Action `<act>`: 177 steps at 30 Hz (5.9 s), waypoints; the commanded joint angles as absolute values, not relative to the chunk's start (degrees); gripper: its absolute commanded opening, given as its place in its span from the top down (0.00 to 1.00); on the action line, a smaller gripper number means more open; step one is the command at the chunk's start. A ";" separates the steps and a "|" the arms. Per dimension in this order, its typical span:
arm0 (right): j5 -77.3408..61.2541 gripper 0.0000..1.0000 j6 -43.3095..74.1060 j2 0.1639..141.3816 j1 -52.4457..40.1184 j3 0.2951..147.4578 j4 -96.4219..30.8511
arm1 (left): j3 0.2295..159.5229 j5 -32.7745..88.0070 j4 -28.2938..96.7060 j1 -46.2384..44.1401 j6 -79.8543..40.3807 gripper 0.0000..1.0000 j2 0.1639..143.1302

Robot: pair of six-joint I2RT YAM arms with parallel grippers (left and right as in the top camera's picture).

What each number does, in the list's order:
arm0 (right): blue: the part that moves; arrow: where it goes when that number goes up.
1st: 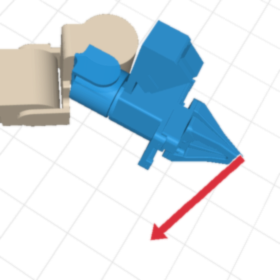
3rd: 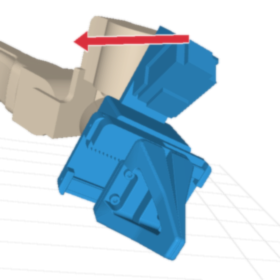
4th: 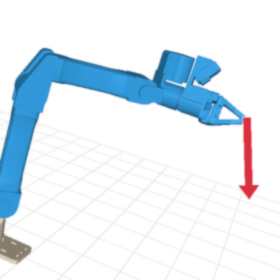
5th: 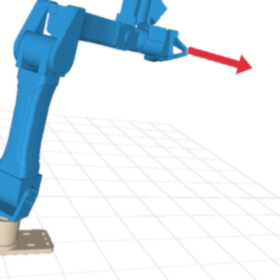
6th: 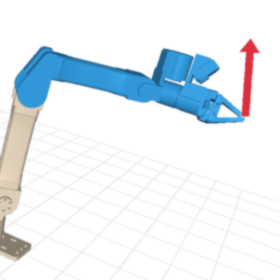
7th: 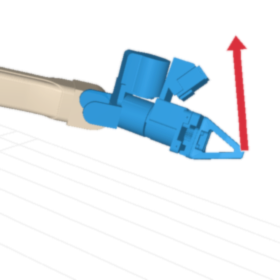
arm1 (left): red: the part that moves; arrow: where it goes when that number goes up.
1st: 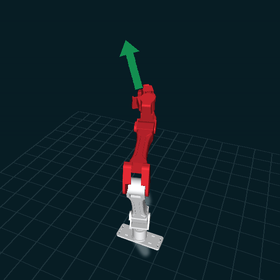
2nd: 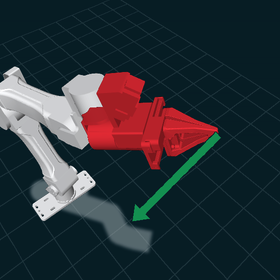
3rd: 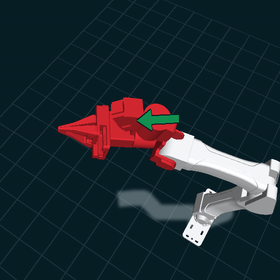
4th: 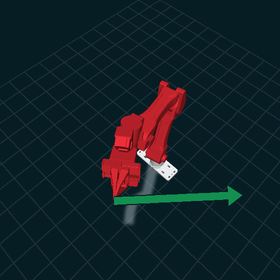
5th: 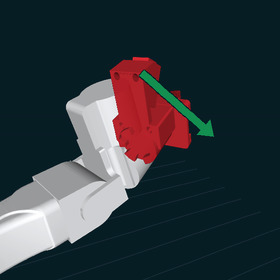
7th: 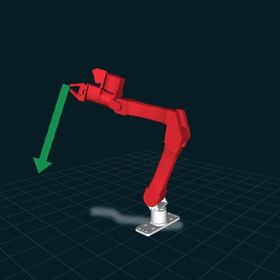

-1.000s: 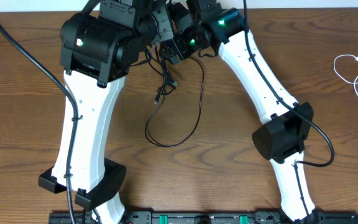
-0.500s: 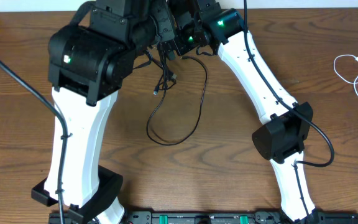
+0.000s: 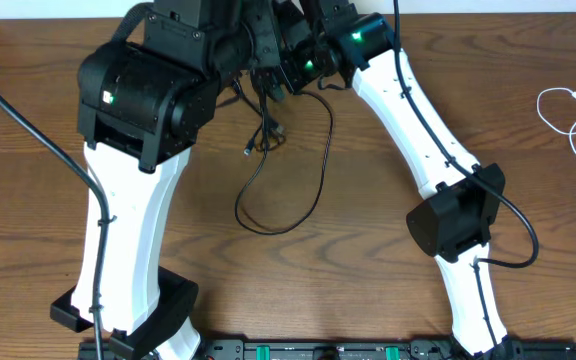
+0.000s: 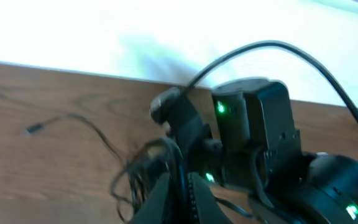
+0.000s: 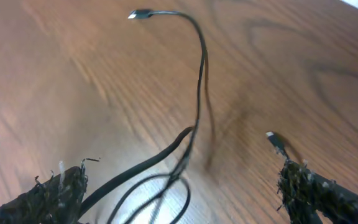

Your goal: Untangle cables

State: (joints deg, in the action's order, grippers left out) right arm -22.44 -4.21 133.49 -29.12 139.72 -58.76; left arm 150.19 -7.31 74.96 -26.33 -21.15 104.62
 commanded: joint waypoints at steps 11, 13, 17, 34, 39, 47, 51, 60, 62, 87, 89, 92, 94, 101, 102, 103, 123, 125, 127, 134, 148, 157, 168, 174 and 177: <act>-31.22 0.27 -15.79 128.62 -25.43 139.72 -61.87 | 149.91 -16.62 71.70 -23.49 -12.03 0.93 103.92; -33.21 0.29 -17.23 128.07 -25.21 139.72 -62.50 | 149.91 -16.64 71.57 -23.42 -12.03 0.92 103.92; -33.43 0.25 -19.53 127.70 -25.17 139.72 -64.51 | 149.91 -19.05 70.65 -23.42 -11.75 0.93 103.92; -46.54 0.15 -29.45 127.70 -25.74 139.72 -69.32 | 149.91 -15.51 67.77 -23.59 -11.44 0.93 103.92; -47.00 0.14 -29.45 127.70 -26.13 139.72 -69.06 | 149.91 -15.49 62.85 -23.59 -12.84 0.93 103.92; -47.11 0.19 -29.43 127.70 -26.59 139.72 -68.97 | 149.91 -13.39 58.98 -23.59 -15.33 0.93 103.92; -47.11 0.25 -29.45 127.70 -26.83 139.72 -68.75 | 149.91 -11.97 59.07 -23.59 -16.05 0.93 103.92; -44.64 0.20 -29.41 127.70 -27.53 139.72 -66.92 | 149.91 -9.06 58.78 -28.73 -17.65 0.93 103.92; -43.79 0.20 -29.23 127.70 -27.53 139.72 -67.00 | 149.91 -9.52 59.02 -29.12 -17.87 0.93 103.81; -30.94 0.97 -26.85 127.72 -23.97 139.72 -67.59 | 149.91 -21.08 63.86 -26.41 -13.80 0.93 98.67; -29.23 0.97 -26.87 127.72 -22.09 139.72 -68.93 | 149.91 -21.08 64.18 -24.51 -13.80 0.93 98.67; -27.27 0.97 -26.89 127.72 -19.86 139.72 -70.41 | 149.91 -21.08 64.20 -22.55 -13.80 0.93 98.67; -26.89 0.97 -27.07 127.72 -17.63 139.72 -71.77 | 149.91 -21.04 64.25 -21.39 -13.80 0.93 98.67; -26.94 0.97 -27.07 127.50 -10.92 139.72 -74.63 | 149.91 -21.08 64.27 -19.92 -13.78 0.93 99.00; -26.96 0.97 -27.07 127.37 -10.11 139.72 -75.00 | 149.91 -21.08 64.27 -19.46 -13.78 0.93 99.00; -27.03 0.97 -27.09 127.02 -8.75 139.72 -75.44 | 149.88 -21.08 64.36 -17.96 -13.78 0.93 99.00; -27.44 0.99 -25.76 111.31 3.03 139.72 -75.18 | 149.88 -18.24 66.61 -4.62 -12.71 0.93 102.83; -27.31 0.99 -25.71 108.01 3.03 139.72 -74.52 | 149.88 -16.08 67.09 -4.62 -12.69 0.93 104.42; -27.31 0.99 -25.45 105.62 3.01 139.72 -73.91 | 149.88 -14.02 67.07 -4.62 -12.69 0.93 105.34; -27.40 0.99 -20.14 98.02 2.90 139.72 -70.02 | 149.88 1.78 67.44 -6.07 -12.71 0.51 106.52; -33.34 0.99 -17.93 102.78 -4.93 139.72 -69.38 | 149.88 16.53 70.50 -13.65 -12.05 0.11 106.74; -33.17 0.99 -13.43 103.20 -5.93 139.72 -63.70 | 149.77 19.38 77.41 -17.89 -12.10 0.11 108.75; -32.69 0.99 -14.92 103.79 -5.96 139.72 -61.43 | 149.77 57.17 63.61 -20.91 -1.93 0.17 122.85; -30.57 0.99 -15.44 108.29 -5.85 139.72 -60.20 | 149.77 57.19 63.26 -20.86 -5.08 0.18 125.36; -30.70 0.99 -15.44 110.65 -6.02 139.72 -60.01 | 149.77 57.21 63.35 -20.86 -5.08 0.20 125.36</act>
